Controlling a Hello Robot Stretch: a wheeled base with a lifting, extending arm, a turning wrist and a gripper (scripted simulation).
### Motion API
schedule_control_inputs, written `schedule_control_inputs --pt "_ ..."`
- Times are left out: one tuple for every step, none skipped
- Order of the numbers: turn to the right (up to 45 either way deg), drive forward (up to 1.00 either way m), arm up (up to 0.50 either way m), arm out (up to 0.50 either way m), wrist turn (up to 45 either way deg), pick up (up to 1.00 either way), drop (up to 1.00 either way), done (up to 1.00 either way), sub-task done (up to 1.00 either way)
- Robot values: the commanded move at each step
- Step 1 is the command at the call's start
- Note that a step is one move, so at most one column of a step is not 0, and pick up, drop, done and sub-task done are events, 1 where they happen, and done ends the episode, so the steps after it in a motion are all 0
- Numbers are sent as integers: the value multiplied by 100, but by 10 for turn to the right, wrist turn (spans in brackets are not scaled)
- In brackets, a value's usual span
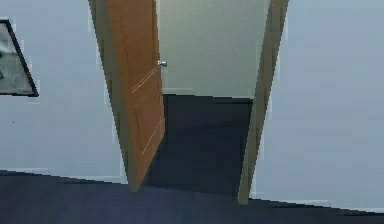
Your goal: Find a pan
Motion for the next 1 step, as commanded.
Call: schedule_control_inputs --pt "30 0 0 0 0 0 0 0 0"
